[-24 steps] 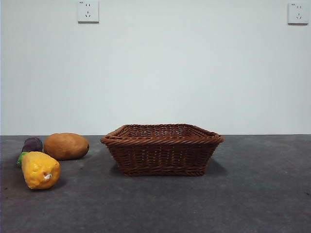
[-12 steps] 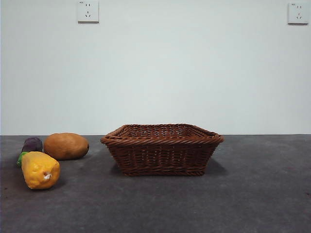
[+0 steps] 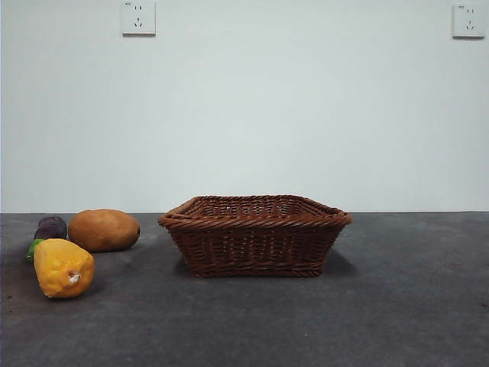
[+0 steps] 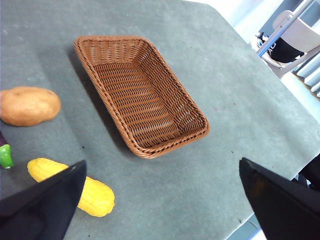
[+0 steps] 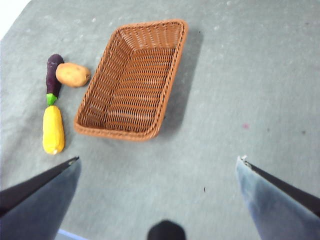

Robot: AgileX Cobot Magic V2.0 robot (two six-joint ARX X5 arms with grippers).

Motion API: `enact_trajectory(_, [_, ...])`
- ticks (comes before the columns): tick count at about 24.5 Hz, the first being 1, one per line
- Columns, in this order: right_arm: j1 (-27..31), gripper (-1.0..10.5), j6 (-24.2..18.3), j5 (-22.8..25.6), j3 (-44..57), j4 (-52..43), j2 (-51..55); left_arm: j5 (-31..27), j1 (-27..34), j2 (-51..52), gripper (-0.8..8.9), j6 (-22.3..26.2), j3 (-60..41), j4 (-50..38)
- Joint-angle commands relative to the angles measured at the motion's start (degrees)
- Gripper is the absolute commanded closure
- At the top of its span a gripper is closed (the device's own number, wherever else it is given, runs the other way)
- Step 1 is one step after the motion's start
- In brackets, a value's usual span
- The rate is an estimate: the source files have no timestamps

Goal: Help me put the vegetables on the table into the basket

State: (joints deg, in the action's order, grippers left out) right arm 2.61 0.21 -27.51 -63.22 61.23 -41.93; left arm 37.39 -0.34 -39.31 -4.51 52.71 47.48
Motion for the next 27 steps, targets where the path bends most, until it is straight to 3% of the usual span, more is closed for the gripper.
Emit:
enact_trajectory(1, [-0.02, 3.1, 0.57, -0.83, -0.83, -2.14, -2.64, -0.09, -0.13, -0.96, 0.92, 0.13, 0.35, -0.33])
enact_trajectory(4, [-0.26, 3.2, 1.14, -3.26, -2.12, -6.08, -9.11, -0.09, -0.13, -2.49, 0.92, 0.04, 0.35, -0.33])
enact_trajectory(8, [-4.44, 3.2, 2.75, -2.89, -5.33, -11.82, -21.09, -0.09, -0.13, -4.04, 0.92, 0.04, 0.35, -0.48])
enact_trajectory(17, [-18.27, 3.2, 3.13, 8.59, -23.85, -14.91, -52.81, -1.99, -0.13, -5.99, 0.93, 0.07, 0.35, -0.72])
enact_trajectory(22, [-21.7, 3.2, 5.18, 13.2, -31.01, -14.95, -65.68, -4.98, -0.13, -6.1, 0.93, 0.04, 0.33, -0.46])
enact_trajectory(27, [-22.99, 3.3, 6.82, 15.72, -31.45, -17.97, -72.24, -7.5, -0.13, -7.21, 0.93, 0.02, 0.35, -0.33])
